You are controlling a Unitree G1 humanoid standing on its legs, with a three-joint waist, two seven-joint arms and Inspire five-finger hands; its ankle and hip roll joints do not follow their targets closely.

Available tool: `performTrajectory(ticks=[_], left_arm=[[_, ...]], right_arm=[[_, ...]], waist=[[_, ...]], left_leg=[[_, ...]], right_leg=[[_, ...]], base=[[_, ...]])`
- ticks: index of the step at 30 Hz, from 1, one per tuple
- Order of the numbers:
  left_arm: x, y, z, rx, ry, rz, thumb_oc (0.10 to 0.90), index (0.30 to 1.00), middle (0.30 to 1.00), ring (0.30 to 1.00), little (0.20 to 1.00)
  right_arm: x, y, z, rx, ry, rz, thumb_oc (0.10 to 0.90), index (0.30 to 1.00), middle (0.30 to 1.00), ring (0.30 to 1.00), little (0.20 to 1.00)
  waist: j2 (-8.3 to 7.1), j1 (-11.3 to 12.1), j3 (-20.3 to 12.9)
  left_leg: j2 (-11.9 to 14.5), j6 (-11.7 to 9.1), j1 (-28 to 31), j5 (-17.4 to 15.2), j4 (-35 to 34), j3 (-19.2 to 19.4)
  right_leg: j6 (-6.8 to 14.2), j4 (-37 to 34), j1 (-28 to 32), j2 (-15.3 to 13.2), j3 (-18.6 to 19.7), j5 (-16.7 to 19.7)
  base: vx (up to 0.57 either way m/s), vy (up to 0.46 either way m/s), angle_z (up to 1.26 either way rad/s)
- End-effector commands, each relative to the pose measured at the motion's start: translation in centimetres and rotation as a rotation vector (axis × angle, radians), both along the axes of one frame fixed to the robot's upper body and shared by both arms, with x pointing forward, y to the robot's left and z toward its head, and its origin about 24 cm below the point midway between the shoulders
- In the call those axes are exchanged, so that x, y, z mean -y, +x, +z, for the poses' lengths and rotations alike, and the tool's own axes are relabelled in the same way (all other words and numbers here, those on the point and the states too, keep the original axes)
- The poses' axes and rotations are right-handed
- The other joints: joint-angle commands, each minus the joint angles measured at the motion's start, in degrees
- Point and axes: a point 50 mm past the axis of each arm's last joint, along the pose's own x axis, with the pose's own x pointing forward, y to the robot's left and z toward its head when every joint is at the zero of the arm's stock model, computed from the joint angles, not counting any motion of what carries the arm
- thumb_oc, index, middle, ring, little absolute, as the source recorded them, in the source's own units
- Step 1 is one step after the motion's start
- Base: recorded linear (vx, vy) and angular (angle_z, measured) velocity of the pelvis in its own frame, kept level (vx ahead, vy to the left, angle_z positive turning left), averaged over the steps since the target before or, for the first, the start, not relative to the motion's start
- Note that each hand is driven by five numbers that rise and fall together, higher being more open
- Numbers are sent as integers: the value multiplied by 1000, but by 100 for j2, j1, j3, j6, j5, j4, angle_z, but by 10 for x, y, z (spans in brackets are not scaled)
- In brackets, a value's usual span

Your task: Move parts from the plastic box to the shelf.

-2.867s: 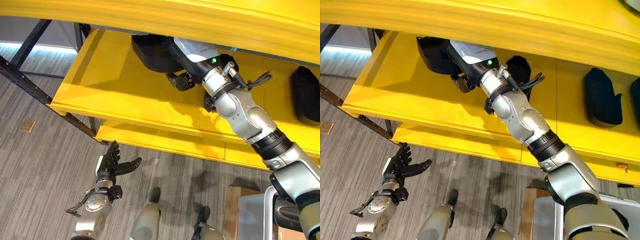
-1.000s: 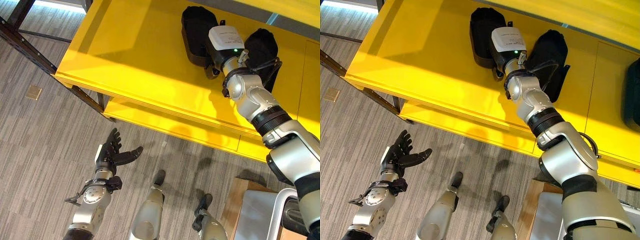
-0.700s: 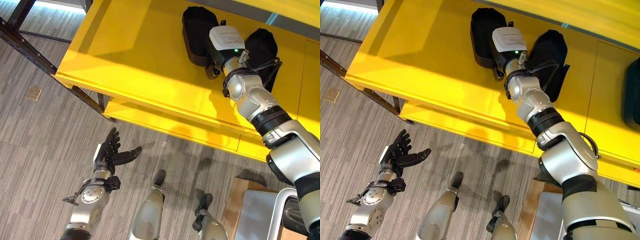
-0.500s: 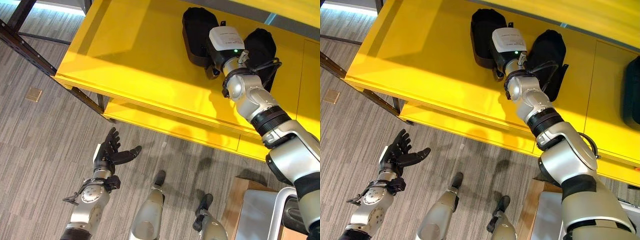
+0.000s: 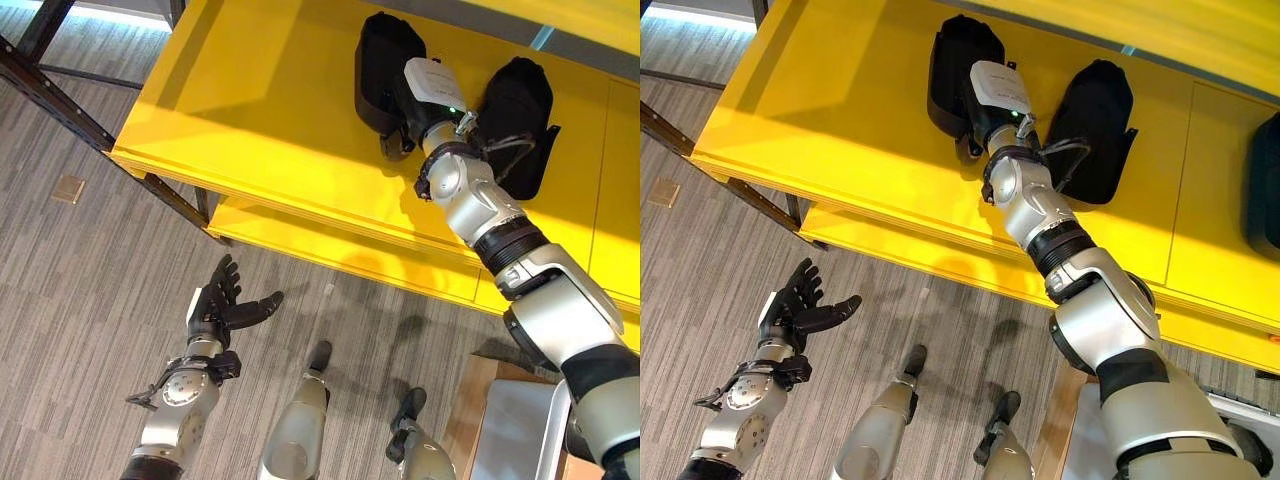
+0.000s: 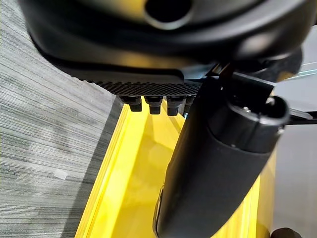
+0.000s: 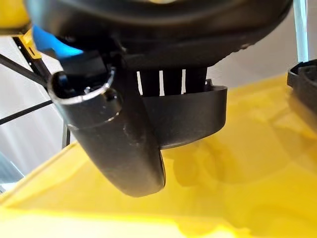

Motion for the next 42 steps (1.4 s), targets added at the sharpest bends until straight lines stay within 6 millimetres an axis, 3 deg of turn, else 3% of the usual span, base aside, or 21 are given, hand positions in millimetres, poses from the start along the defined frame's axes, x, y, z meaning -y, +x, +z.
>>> performTrajectory(ticks=[1,13,27,42], left_arm=[[-1,2,37,195,62,-42,900,1000,1000,1000,1000],[-2,1,39,200,61,-35,900,1000,1000,1000,1000],[0,1,40,208,60,-38,900,1000,1000,1000,1000],[0,1,40,205,64,-27,900,1000,1000,1000,1000]], right_arm=[[-21,-7,41,113,71,80,400,300,300,300,300],[-20,-5,34,78,111,81,400,300,300,300,300],[-19,3,-1,-57,145,56,400,300,300,300,300],[-31,1,-9,-87,173,102,400,300,300,300,300]], waist=[[26,0,-388],[9,62,-286],[68,96,-228],[25,119,-203]], left_leg=[[256,-19,-278,-468,417,98],[236,1,-308,-476,457,92],[249,6,-328,-468,474,88],[225,21,-326,-472,443,83]], right_leg=[[110,213,-106,-364,154,318],[104,242,-116,-353,155,312],[95,260,-125,-322,158,275],[109,208,-86,-315,126,302]], base=[[0,0,0],[-1,-1,2],[0,0,0],[0,0,0]])
